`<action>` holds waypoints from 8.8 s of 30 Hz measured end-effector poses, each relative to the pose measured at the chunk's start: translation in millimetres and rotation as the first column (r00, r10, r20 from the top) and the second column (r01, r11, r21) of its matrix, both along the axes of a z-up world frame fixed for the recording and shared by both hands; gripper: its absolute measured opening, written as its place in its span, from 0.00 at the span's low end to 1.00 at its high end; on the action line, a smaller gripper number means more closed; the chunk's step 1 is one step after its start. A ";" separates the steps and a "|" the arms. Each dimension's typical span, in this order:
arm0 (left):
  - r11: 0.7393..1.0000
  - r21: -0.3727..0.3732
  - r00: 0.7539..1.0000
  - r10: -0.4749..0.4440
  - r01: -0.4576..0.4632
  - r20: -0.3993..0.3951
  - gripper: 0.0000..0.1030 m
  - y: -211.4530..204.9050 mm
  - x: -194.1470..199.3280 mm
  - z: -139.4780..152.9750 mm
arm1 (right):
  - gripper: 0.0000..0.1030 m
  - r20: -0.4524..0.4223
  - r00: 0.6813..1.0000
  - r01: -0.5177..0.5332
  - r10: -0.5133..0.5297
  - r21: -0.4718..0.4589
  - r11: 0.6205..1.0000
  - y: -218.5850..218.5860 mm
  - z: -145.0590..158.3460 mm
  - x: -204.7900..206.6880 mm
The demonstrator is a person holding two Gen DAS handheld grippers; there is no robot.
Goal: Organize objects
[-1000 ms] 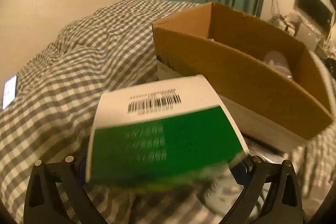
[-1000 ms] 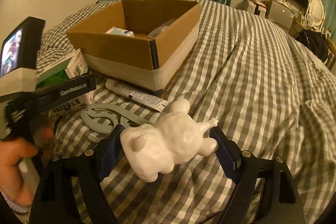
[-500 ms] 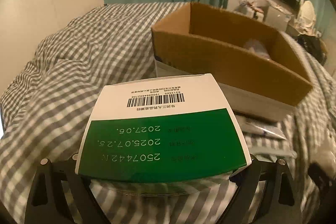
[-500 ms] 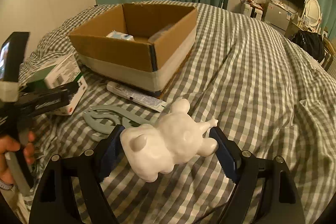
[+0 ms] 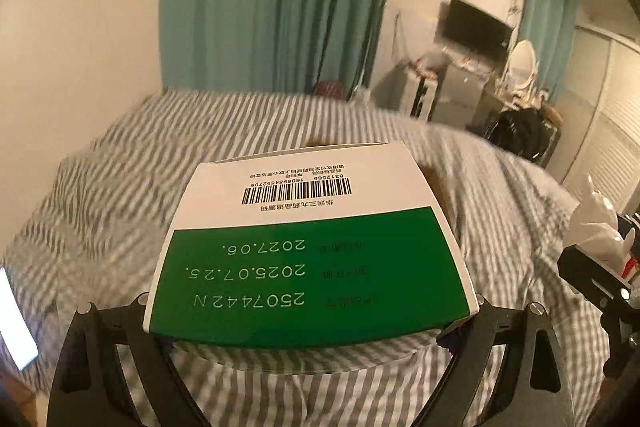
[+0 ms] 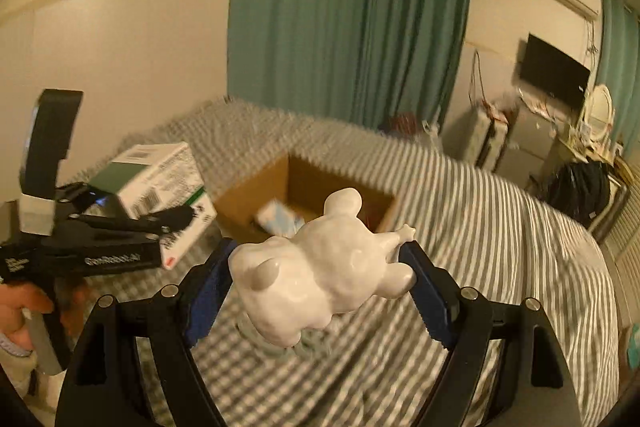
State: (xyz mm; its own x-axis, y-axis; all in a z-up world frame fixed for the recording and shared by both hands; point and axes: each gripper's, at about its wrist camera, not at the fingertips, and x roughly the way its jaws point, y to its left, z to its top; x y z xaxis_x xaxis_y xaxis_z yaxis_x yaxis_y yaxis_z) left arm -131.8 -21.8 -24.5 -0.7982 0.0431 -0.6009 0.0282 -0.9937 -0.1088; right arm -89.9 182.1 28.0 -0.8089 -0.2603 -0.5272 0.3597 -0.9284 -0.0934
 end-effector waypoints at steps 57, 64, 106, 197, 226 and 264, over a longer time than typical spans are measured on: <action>0.989 -0.118 0.993 -0.096 0.087 -0.073 1.00 43.7 -51.2 37.6 | 0.90 -0.052 0.996 0.066 -0.068 -0.038 0.997 61.1 32.5 -46.7; 0.989 -0.138 0.997 -0.061 0.053 -0.055 1.00 33.8 -10.7 15.8 | 0.90 0.029 0.998 0.055 -0.054 -0.051 0.997 56.7 -11.1 -21.1; 0.994 -0.101 0.965 0.073 -0.049 0.253 1.00 2.1 -4.1 -154.5 | 0.12 0.348 0.937 -0.048 0.018 0.076 0.996 -2.6 -159.6 -40.0; 0.988 -0.068 0.969 -0.149 0.138 -0.196 0.20 73.0 -4.5 66.8 | 0.12 -0.018 0.997 0.066 -0.069 -0.105 0.992 41.4 18.8 -22.1; 0.980 -0.132 0.988 -0.141 0.147 0.054 0.21 72.5 -202.0 -46.1 | 0.17 0.235 0.969 0.124 -0.079 -0.186 0.975 48.0 -100.3 -211.7; 0.981 -0.193 0.930 -0.081 0.011 -0.359 1.00 53.6 12.7 95.3 | 1.00 -0.200 0.923 0.274 -0.328 -0.255 0.927 91.7 64.4 17.8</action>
State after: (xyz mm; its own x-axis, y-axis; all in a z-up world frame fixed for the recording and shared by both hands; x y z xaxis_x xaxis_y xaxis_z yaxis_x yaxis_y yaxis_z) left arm -119.1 31.8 70.8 -0.9626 0.0011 -0.2709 -0.0244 -0.9963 0.0825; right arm -72.1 273.9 92.4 -0.9601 -0.0711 -0.2703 0.0521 -0.9957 0.0766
